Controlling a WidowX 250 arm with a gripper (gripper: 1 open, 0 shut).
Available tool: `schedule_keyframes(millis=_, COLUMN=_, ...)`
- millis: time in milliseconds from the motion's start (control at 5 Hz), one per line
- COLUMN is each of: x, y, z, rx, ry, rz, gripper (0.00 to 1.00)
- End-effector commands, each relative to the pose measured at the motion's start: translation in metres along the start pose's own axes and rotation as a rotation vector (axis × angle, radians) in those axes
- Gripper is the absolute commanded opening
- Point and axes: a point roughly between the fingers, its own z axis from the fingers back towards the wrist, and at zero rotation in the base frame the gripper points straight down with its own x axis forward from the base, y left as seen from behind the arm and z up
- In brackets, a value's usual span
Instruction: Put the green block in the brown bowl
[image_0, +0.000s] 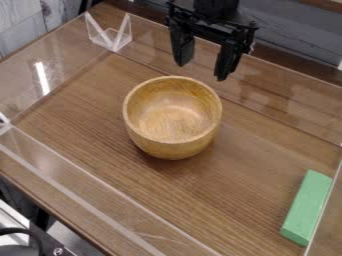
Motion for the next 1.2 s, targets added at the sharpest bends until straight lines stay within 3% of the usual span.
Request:
schedule_keyframes(millis=0, x=-0.005, y=-0.023, z=-0.008, rx=-0.01, ry=0.002, rz=-0.021, gripper=1.0)
schedule_keyframes(millis=200, x=-0.013, y=-0.06, z=-0.024, rx=-0.027, ry=0.01, rz=-0.049, gripper=1.0)
schedule_keyframes(millis=600, x=-0.027, y=-0.133, z=-0.052, rx=-0.055, ry=-0.034, rz=-0.095, gripper=1.0)
schedule_keyframes(millis=800, x=-0.031, y=-0.15, z=-0.064, rx=-0.068, ry=-0.058, rz=-0.104, gripper=1.0)
schedule_keyframes(millis=1000, x=-0.031, y=-0.153, z=-0.075, rx=-0.079, ry=-0.069, rz=-0.107, gripper=1.0)
